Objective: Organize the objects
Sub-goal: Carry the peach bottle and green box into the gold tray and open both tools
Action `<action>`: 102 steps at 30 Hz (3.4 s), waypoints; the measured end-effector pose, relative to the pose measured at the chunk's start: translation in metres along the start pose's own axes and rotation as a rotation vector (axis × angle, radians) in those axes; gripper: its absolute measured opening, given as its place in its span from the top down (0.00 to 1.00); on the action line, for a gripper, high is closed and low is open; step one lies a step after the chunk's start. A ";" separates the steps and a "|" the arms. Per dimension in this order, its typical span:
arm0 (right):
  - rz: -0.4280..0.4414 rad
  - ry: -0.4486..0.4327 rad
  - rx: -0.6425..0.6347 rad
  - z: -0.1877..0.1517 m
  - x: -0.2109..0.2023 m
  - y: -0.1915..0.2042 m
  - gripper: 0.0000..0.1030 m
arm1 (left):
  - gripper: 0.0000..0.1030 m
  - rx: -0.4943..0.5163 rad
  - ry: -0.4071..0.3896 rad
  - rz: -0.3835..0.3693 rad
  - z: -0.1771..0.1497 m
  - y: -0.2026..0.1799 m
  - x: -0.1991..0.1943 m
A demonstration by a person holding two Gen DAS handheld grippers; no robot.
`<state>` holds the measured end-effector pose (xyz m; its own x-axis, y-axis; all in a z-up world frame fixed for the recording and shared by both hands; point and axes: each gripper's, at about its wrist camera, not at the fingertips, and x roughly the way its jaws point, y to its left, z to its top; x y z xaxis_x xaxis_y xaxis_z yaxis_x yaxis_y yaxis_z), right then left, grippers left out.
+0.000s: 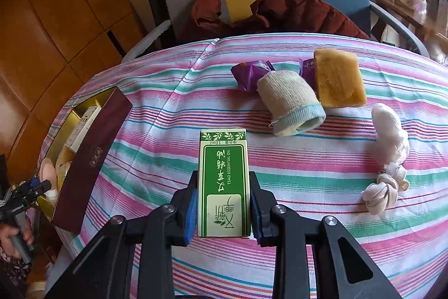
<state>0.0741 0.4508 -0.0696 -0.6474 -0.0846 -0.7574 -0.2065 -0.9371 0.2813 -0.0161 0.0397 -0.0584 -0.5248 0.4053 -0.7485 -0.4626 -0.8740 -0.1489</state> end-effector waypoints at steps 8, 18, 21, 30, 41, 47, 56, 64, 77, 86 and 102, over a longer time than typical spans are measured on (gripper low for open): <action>0.003 0.001 -0.017 -0.001 0.000 0.004 0.70 | 0.30 -0.051 -0.071 -0.110 0.003 0.005 -0.015; 0.005 -0.001 -0.011 0.000 -0.001 0.003 0.70 | 0.32 0.071 -0.003 -0.325 -0.002 -0.033 -0.010; 0.005 -0.006 -0.009 0.000 -0.002 0.002 0.70 | 0.32 0.043 -0.001 -0.257 0.001 -0.028 -0.008; 0.002 -0.019 -0.009 0.001 -0.004 0.003 0.70 | 0.40 -0.186 -0.057 -0.184 0.003 0.023 -0.014; -0.002 -0.049 -0.105 -0.001 -0.019 0.039 0.70 | 0.39 -0.351 -0.189 -0.019 0.006 0.056 -0.035; 0.093 -0.012 -0.196 -0.007 -0.017 0.099 0.70 | 0.35 -0.310 -0.220 0.039 0.010 0.049 -0.047; 0.252 -0.001 -0.361 -0.008 -0.002 0.225 0.70 | 0.35 -0.291 -0.233 0.049 0.010 0.040 -0.055; 0.188 0.042 -0.480 -0.014 0.034 0.279 0.70 | 0.35 -0.373 -0.216 0.035 0.006 0.052 -0.054; 0.143 0.033 -0.453 -0.018 0.051 0.265 0.57 | 0.35 -0.342 -0.202 0.005 0.004 0.038 -0.050; 0.124 -0.039 -0.388 -0.022 0.022 0.241 0.43 | 0.35 -0.300 -0.168 -0.013 0.001 0.023 -0.042; 0.062 0.012 -0.266 -0.029 0.022 0.189 0.37 | 0.35 -0.131 -0.148 -0.079 -0.003 -0.024 -0.040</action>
<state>0.0418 0.2618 -0.0505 -0.6441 -0.1473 -0.7506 0.0348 -0.9859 0.1637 0.0185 0.0437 -0.0266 -0.5945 0.5009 -0.6291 -0.4149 -0.8612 -0.2937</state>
